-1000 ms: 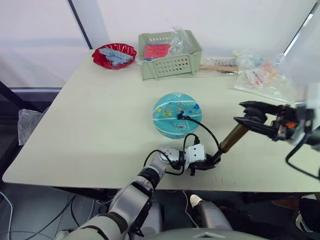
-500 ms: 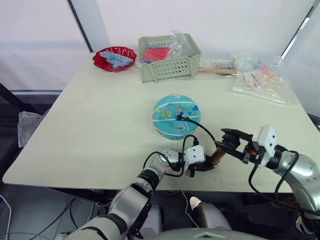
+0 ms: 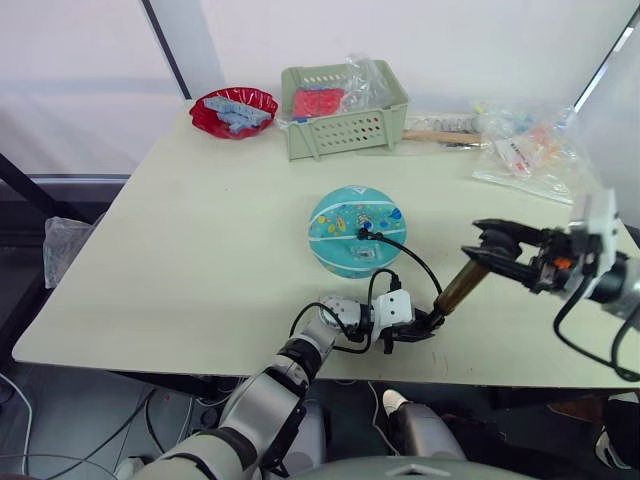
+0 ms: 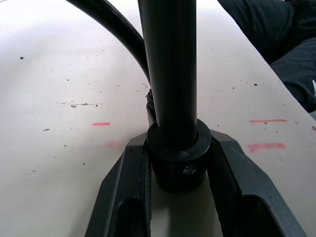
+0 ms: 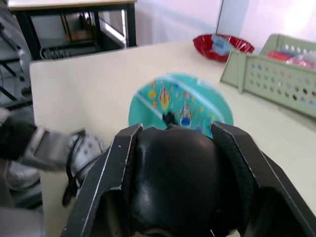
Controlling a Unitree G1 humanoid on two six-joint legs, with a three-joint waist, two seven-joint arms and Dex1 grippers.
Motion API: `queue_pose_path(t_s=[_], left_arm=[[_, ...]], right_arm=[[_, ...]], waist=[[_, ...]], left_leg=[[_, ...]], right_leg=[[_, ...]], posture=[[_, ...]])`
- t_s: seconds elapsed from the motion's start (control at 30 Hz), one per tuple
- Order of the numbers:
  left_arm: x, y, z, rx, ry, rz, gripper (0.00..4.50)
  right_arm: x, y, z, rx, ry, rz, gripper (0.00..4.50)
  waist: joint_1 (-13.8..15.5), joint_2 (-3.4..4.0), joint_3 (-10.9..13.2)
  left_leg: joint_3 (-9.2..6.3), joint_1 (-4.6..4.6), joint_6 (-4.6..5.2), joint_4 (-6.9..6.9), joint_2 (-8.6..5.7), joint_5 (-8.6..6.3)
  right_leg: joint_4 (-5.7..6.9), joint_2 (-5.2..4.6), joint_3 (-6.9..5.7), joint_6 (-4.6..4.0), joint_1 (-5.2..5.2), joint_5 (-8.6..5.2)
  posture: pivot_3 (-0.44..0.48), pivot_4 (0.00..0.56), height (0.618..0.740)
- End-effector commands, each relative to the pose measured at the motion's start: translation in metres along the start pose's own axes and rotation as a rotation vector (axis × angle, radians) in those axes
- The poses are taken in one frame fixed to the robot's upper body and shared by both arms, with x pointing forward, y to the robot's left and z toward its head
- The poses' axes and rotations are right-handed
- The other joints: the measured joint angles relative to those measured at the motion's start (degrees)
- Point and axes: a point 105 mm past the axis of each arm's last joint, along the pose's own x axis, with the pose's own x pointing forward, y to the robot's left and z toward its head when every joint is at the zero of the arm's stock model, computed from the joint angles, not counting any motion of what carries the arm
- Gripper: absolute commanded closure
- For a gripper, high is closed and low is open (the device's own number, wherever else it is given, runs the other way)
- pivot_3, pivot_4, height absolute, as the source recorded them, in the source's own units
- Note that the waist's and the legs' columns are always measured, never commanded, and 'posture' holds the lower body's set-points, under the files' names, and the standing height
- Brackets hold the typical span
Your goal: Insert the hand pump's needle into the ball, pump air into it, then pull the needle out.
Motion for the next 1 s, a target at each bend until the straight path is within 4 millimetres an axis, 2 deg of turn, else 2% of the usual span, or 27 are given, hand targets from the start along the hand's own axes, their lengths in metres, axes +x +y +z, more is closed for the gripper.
queue_pose_path(t_s=[0.03, 0.2, 0.23, 0.3, 0.5, 0.57, 0.77, 0.9, 1.0], left_arm=[[-0.015, -0.046, -0.063, -0.151, 0.224, -0.126, 3.42], [-0.014, -0.047, -0.062, -0.151, 0.22, -0.129, 3.42], [-0.014, -0.047, -0.062, -0.151, 0.219, -0.129, 3.42], [-0.014, -0.047, -0.062, -0.151, 0.22, -0.128, 3.42], [-0.016, -0.049, -0.065, -0.152, 0.231, -0.136, 3.42], [-0.016, -0.048, -0.064, -0.153, 0.23, -0.133, 3.42], [-0.014, -0.047, -0.063, -0.152, 0.224, -0.127, 3.42], [-0.014, -0.047, -0.063, -0.148, 0.227, -0.131, 3.42], [-0.014, -0.046, -0.063, -0.148, 0.229, -0.128, 3.42]], right_arm=[[-0.015, -0.009, 0.056, -0.121, -0.12, -0.062, 2.71], [-0.021, -0.014, 0.078, -0.17, -0.096, -0.061, 2.71], [-0.021, -0.014, 0.079, -0.172, -0.091, -0.06, 2.71], [-0.017, -0.01, 0.069, -0.158, -0.058, -0.033, 2.71], [0.006, 0.004, 0.012, -0.124, 0.027, -0.054, 2.71], [0.01, 0.009, -0.014, -0.106, 0.078, -0.062, 2.71], [0.017, 0.02, -0.072, -0.025, 0.112, -0.12, 2.71], [0.015, 0.023, -0.111, -0.034, 0.176, -0.151, 2.71], [0.014, 0.019, -0.127, -0.039, 0.173, -0.217, 2.71]], waist=[[0.0, 0.02, 0.07], [-0.03, 0.09, 0.18], [-0.02, 0.18, 0.22], [0.01, 0.2, 0.23], [-0.06, -0.07, -0.13], [-0.12, -0.18, -0.29], [-0.25, -0.37, -0.6], [-0.26, -0.41, -0.8], [-0.25, -0.48, -0.88]], left_leg=[[-0.01, -0.02, 0.0, 0.0, 0.01, 0.0], [0.02, -0.02, 0.0, -0.01, 0.01, 0.0], [-0.01, -0.04, 0.0, -0.01, 0.03, 0.0], [0.02, -0.12, 0.01, -0.01, 0.0, 0.0], [-0.08, -0.14, 0.0, -0.04, 0.01, 0.0], [-0.12, -0.08, 0.0, -0.07, 0.03, 0.0], [-0.33, 0.28, 0.0, -0.2, 0.14, 0.0], [-0.33, 0.3, 0.0, -0.23, 0.12, 0.0], [-0.36, 0.32, 0.0, -0.23, 0.12, 0.0]], right_leg=[[-0.02, -0.02, -0.01, 0.0, 0.0, 0.0], [-0.03, -0.08, 0.0, 0.0, -0.01, 0.0], [-0.03, -0.09, -0.04, 0.0, -0.02, 0.0], [-0.03, -0.17, -0.03, 0.0, -0.1, 0.0], [-0.07, -0.07, -0.13, 0.03, -0.08, -0.01], [-0.07, 0.0, -0.13, 0.03, -0.05, -0.01], [-0.07, 0.01, -0.07, 0.0, 0.11, -0.04], [-0.08, 0.0, -0.05, -0.01, 0.11, -0.05], [-0.08, 0.03, -0.08, -0.02, 0.11, -0.05]], posture=[[0.0, 0.15, 0.736], [0.0, 0.15, 0.736], [0.0, 0.15, 0.736], [0.0, 0.15, 0.736], [0.0, 0.15, 0.736], [0.0, 0.15, 0.736], [0.0, 0.15, 0.736], [0.0, 0.15, 0.736], [0.0, 0.15, 0.736]])
